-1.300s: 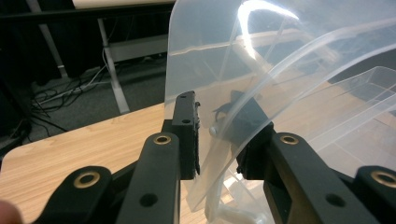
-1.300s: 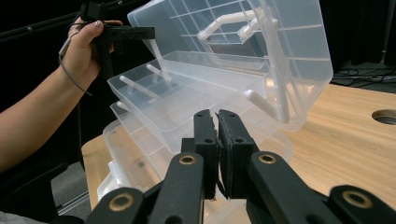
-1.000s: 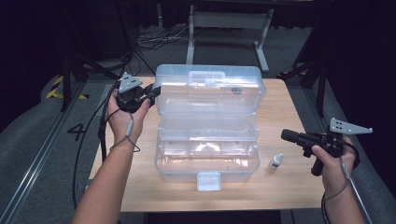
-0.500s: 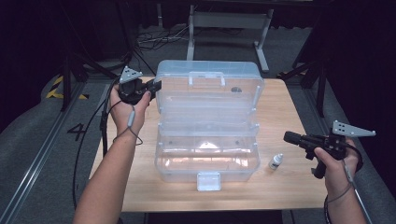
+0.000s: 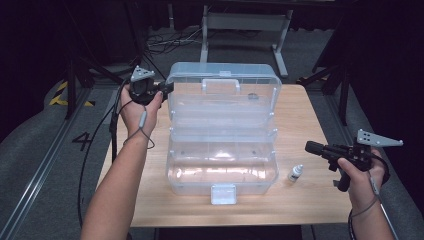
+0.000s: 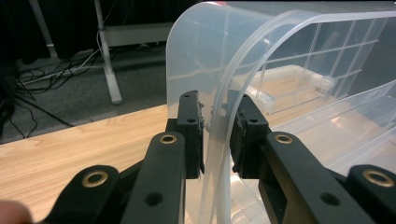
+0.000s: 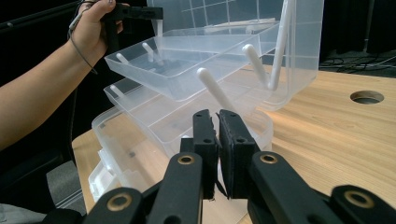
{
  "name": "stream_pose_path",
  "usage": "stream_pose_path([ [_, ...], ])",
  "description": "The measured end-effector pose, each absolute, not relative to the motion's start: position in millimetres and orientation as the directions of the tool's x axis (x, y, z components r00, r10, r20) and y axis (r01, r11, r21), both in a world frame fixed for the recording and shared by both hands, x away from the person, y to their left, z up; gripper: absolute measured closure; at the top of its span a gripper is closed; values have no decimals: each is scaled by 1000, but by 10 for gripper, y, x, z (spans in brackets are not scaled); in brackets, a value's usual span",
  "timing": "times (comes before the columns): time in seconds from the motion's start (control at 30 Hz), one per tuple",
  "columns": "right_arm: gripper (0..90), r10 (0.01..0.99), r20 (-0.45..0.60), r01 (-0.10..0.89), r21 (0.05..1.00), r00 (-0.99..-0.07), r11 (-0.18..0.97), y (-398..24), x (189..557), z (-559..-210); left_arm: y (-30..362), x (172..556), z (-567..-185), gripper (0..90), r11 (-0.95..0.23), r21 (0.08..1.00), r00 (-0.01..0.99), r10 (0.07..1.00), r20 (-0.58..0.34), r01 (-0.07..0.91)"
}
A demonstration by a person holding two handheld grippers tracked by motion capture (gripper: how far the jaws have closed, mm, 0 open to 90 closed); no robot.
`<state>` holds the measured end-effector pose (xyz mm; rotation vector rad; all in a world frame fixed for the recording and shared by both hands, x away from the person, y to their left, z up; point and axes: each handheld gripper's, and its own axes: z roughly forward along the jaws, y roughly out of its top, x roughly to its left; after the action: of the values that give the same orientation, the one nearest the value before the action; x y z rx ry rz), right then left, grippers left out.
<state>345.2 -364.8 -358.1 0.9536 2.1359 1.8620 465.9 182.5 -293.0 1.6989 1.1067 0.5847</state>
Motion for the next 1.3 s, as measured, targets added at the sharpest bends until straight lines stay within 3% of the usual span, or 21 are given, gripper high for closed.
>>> stream_pose_path([
  [1.3, 858, 584, 306, 392, 920, -752, 23, -3814, 3454, -3678, 1866, 5284, -3056, 799, -97, 848, 465, 865, -187, 521],
])
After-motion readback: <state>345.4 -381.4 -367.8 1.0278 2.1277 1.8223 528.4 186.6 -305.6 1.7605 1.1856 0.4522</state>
